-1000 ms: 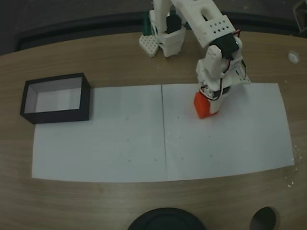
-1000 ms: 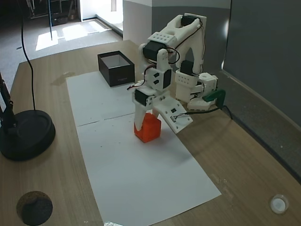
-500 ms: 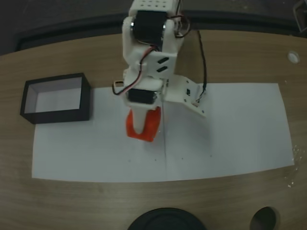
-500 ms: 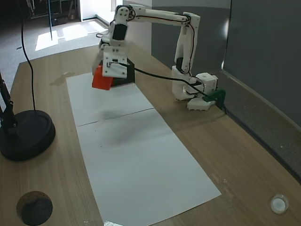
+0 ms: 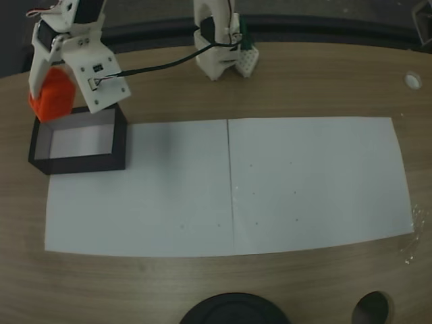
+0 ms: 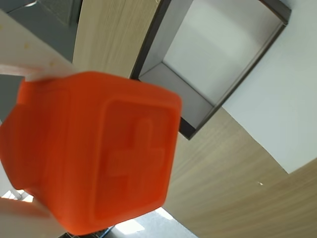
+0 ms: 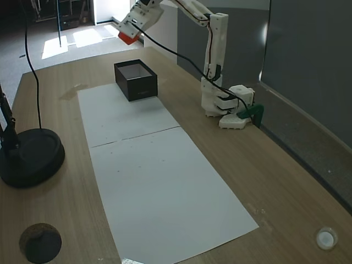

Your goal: Grab a orange square and put it in the box.

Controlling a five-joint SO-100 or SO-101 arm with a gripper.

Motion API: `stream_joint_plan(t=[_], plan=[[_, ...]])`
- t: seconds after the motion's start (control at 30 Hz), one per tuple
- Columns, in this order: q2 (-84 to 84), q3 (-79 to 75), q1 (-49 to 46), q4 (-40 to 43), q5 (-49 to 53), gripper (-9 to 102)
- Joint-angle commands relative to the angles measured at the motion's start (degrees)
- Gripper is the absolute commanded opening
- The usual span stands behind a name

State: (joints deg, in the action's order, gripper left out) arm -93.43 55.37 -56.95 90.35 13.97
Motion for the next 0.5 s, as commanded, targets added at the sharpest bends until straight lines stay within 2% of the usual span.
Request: stream_joint_plan(t=[0.0, 0.47], plan=[[2.29, -3.43, -1.76, -1.14, 0.18, 14], [22.5, -3.78, -3.43, -1.14, -0.09, 14]])
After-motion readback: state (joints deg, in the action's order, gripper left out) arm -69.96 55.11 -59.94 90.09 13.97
